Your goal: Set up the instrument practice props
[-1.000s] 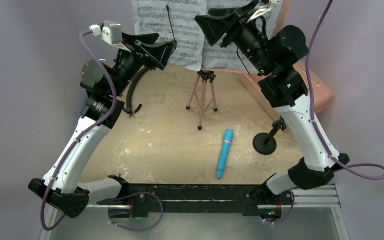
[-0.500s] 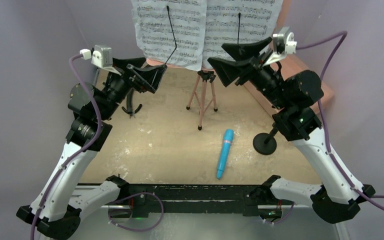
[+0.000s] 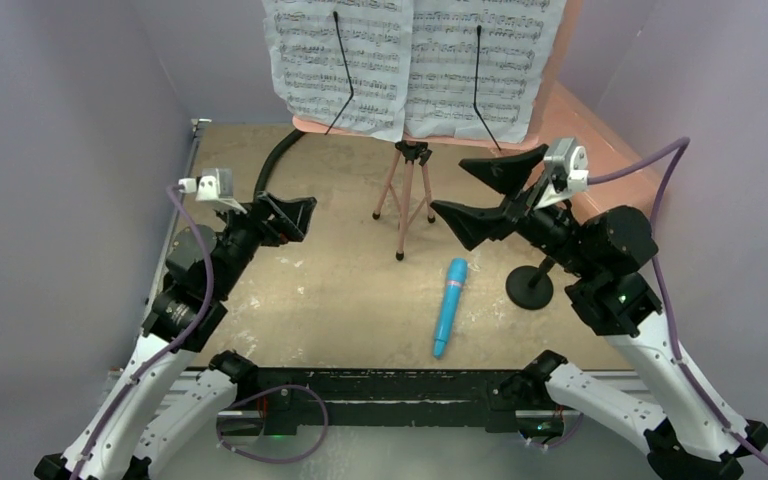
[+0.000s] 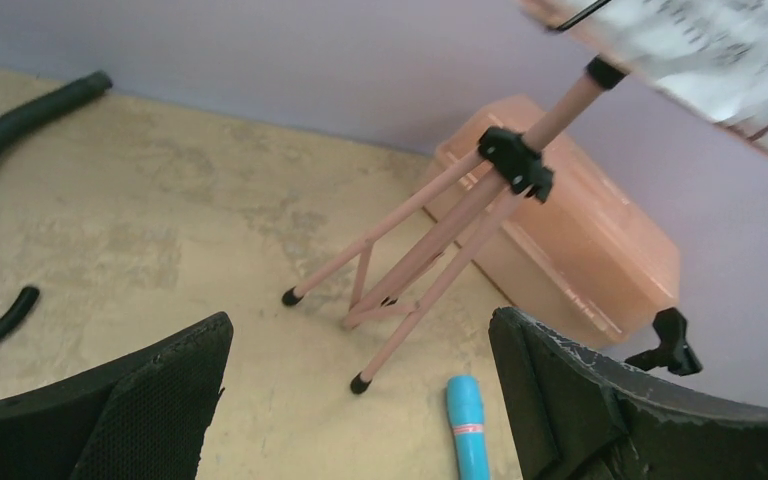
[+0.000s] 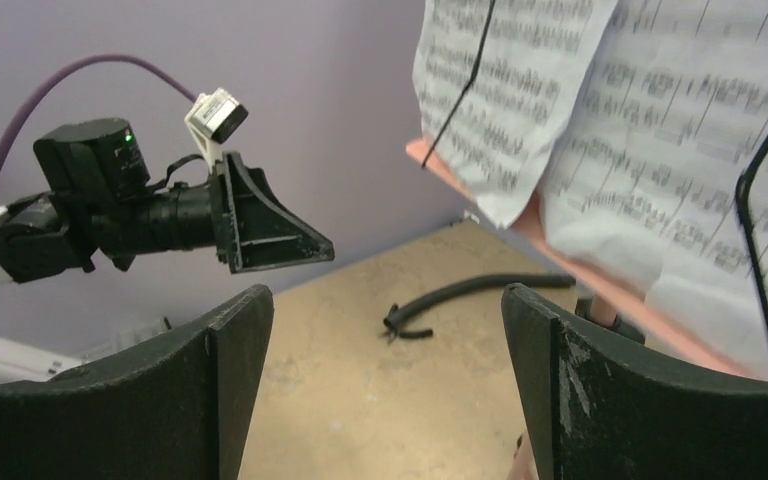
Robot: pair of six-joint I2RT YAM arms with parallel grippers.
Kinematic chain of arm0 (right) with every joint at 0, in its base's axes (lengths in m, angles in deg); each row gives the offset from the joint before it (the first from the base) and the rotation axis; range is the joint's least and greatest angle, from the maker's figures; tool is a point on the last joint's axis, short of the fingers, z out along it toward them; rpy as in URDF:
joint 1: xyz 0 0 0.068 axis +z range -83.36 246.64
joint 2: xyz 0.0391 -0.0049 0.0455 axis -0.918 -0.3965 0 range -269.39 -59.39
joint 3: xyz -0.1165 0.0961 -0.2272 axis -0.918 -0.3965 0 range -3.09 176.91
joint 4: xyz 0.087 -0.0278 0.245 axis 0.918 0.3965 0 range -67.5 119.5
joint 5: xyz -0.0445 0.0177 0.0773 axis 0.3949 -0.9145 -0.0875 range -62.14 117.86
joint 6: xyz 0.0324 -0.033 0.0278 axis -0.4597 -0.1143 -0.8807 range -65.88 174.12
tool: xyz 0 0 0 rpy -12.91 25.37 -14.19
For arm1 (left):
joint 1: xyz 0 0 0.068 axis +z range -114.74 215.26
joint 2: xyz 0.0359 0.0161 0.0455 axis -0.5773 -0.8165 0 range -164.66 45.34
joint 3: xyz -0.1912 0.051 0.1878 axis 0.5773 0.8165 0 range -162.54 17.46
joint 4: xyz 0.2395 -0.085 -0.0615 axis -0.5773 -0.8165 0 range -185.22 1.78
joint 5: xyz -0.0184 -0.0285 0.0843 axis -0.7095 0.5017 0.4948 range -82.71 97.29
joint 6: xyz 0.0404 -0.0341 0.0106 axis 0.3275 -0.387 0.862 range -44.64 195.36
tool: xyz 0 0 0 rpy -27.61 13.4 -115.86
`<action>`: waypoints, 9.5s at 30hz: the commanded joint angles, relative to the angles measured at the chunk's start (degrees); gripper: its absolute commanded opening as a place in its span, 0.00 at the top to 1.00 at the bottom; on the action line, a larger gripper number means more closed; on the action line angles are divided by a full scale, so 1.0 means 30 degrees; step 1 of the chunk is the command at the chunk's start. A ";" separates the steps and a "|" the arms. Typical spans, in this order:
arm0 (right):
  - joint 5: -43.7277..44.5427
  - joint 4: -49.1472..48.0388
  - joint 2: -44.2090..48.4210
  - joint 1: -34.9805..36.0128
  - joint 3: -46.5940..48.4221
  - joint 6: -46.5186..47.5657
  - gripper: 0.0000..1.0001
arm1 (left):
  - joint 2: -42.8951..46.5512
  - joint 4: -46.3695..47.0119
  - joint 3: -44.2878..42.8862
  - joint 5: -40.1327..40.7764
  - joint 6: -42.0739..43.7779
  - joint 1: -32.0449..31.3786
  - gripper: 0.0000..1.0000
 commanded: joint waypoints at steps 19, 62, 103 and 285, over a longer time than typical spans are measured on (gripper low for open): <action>1.4178 1.1380 0.2095 0.0076 -0.2745 -0.6407 0.21 | -0.2616 0.2734 0.4411 -0.1925 -0.1843 -0.0043 0.01; 1.2621 1.3810 -0.2937 -0.8706 0.1360 -0.5343 0.15 | -0.3496 0.3063 0.4559 -0.1922 -0.2435 -0.0057 0.01; 1.4782 1.7603 -0.3111 -1.0148 -0.0247 -0.7681 1.00 | -0.3852 0.4368 0.4555 -0.1886 -0.2640 -0.0050 0.01; 0.7225 0.9808 -1.1070 -0.6808 -0.7976 -0.4607 0.88 | -1.6213 -0.7115 -1.1627 -0.2821 1.2689 -1.3856 0.93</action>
